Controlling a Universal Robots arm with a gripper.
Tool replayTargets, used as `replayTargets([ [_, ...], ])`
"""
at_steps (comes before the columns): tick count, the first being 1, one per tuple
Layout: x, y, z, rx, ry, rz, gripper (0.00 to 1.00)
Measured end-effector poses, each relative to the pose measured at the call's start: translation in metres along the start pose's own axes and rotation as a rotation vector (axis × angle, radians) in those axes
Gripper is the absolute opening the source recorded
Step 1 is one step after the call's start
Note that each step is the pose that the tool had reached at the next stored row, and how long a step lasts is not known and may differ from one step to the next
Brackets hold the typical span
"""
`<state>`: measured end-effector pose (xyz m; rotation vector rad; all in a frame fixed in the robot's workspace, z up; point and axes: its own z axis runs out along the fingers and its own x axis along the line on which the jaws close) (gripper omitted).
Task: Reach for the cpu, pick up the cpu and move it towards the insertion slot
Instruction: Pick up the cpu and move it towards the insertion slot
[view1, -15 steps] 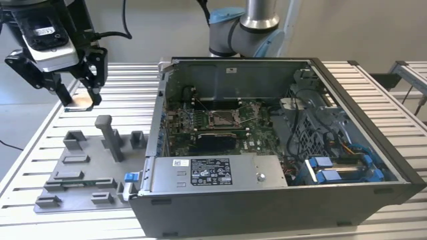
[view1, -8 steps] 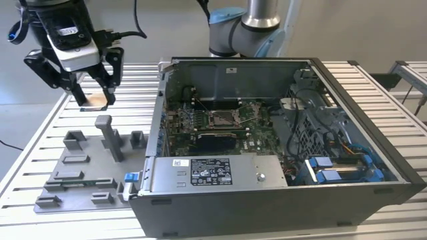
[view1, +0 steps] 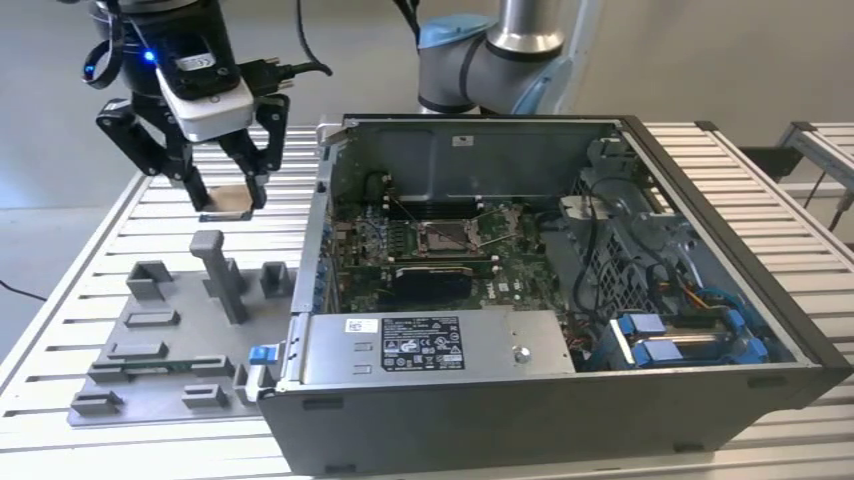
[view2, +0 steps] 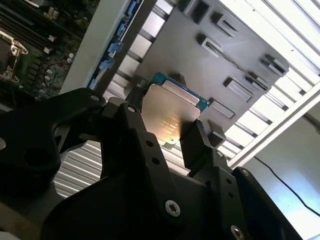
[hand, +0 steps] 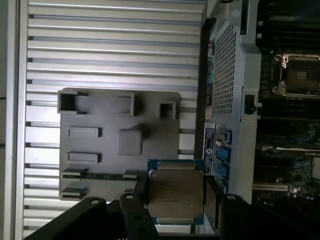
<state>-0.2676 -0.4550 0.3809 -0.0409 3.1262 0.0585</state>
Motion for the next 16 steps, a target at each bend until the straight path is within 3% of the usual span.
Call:
replayTargets([
  [16, -0.064, -0.0017, 0.0009, 0.0001, 0.0001, 0.0, 0.0],
])
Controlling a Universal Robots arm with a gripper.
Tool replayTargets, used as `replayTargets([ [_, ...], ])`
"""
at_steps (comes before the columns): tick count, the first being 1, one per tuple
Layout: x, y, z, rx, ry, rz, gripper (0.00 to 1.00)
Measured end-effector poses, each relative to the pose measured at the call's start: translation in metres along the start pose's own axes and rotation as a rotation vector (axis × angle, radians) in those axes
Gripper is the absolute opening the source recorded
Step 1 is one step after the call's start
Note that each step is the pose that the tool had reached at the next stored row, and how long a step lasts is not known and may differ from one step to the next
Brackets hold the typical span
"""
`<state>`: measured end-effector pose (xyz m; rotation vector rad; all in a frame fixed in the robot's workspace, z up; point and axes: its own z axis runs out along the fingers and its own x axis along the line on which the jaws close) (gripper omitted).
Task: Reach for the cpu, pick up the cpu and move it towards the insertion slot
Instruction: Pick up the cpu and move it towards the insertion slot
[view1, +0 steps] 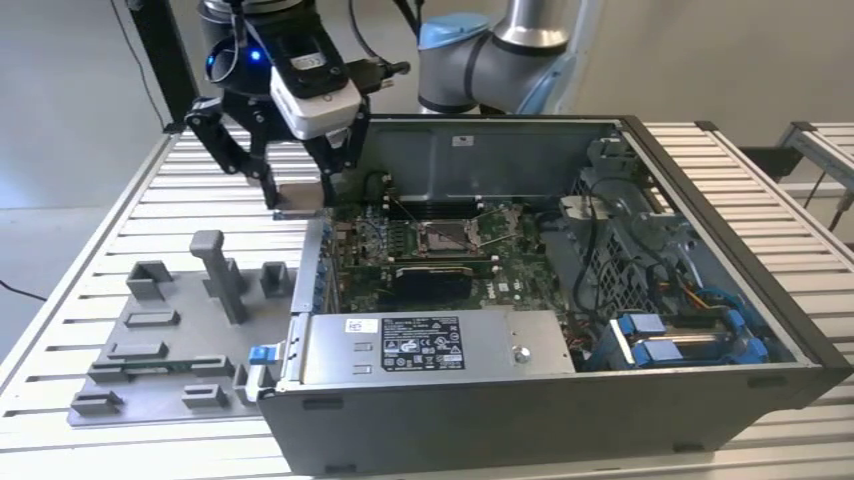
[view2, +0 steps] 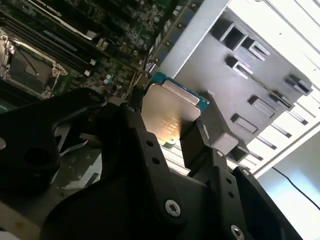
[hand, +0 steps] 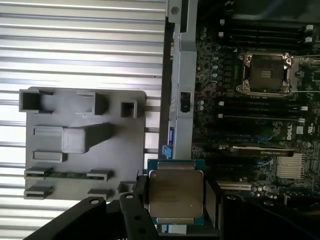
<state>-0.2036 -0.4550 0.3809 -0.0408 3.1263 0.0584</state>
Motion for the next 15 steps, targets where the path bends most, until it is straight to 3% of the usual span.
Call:
replayTargets([
  [15, -0.068, -0.0018, 0.001, -0.0002, -0.0001, 0.0, 0.0],
])
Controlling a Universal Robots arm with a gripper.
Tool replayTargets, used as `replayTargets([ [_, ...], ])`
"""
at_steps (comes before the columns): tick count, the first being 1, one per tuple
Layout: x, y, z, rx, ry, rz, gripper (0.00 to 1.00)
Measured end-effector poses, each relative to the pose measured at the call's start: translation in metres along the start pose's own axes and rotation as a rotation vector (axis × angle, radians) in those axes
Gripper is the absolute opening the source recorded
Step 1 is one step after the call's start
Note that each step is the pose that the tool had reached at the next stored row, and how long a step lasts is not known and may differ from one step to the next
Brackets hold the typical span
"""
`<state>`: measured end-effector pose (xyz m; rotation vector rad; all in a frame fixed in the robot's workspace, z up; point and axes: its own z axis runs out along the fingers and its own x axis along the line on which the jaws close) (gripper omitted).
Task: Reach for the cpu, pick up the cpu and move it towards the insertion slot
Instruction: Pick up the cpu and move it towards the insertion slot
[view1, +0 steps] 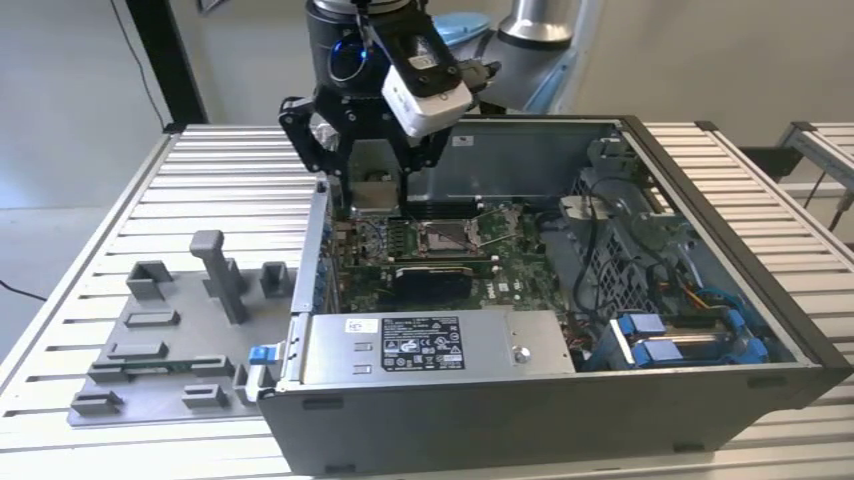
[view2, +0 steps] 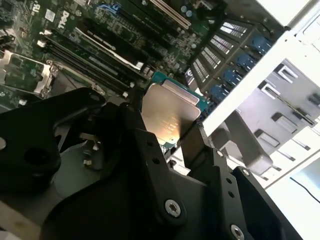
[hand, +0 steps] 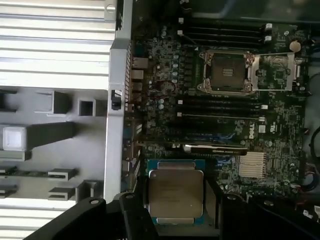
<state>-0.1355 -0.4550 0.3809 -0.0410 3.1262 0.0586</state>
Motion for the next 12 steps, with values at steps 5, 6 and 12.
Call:
replayTargets([
  [5, -0.0227, -0.0006, 0.0003, -0.0001, 0.0, 0.0, 0.0],
  [6, -0.0274, -0.0007, 0.0004, -0.0001, 0.0, 0.0, 0.0],
  [12, -0.0547, -0.0015, 0.0008, -0.0006, 0.0, 0.0, 0.0],
])
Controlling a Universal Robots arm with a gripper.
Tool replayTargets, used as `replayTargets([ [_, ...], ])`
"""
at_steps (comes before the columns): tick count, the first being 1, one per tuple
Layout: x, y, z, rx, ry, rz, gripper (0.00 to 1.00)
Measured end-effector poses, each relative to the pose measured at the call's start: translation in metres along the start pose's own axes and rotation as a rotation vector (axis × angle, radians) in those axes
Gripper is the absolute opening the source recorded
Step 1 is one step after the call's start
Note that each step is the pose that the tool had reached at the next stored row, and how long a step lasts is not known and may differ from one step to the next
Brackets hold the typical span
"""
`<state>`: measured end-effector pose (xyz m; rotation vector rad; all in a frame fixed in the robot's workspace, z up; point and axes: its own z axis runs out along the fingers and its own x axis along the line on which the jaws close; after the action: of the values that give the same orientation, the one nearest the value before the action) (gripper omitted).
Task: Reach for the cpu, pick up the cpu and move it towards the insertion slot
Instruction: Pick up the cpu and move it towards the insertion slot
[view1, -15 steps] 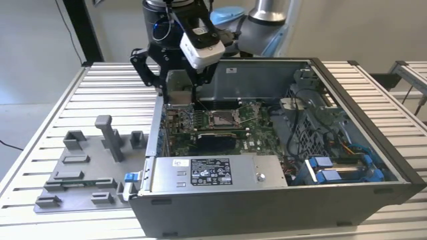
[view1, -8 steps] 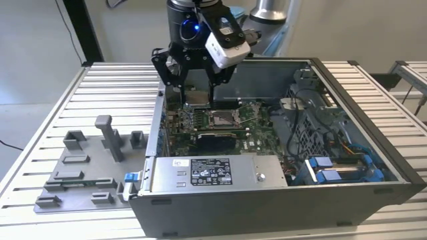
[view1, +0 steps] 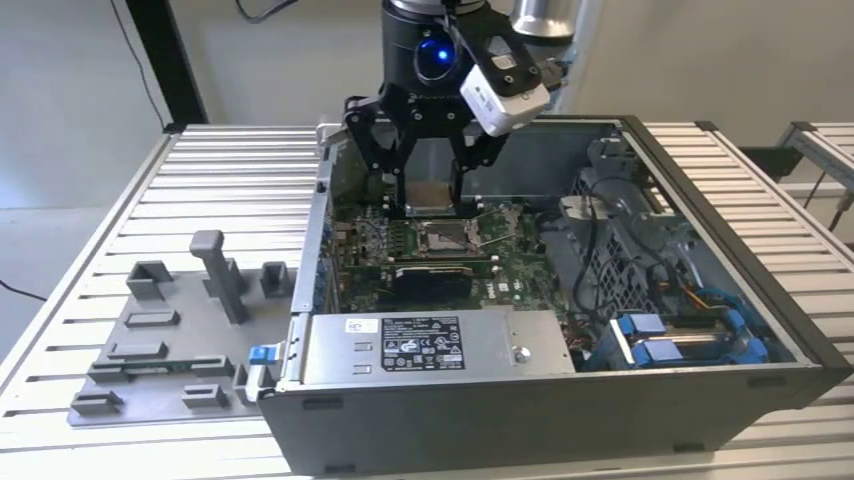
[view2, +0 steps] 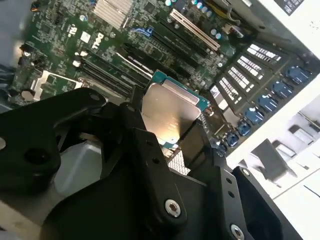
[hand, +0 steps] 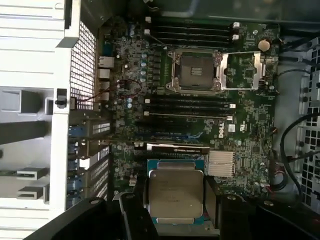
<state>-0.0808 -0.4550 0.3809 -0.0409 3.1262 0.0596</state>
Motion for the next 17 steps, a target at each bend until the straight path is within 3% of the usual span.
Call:
replayTargets([
  [9, -0.0399, -0.0011, 0.0005, -0.0001, 0.0, 0.0, 0.0],
  [11, -0.0436, -0.0011, 0.0006, -0.0001, -0.0001, 0.003, 0.0],
  [17, -0.0442, -0.0004, 0.0009, 0.0005, -0.0014, 0.037, 0.0],
])
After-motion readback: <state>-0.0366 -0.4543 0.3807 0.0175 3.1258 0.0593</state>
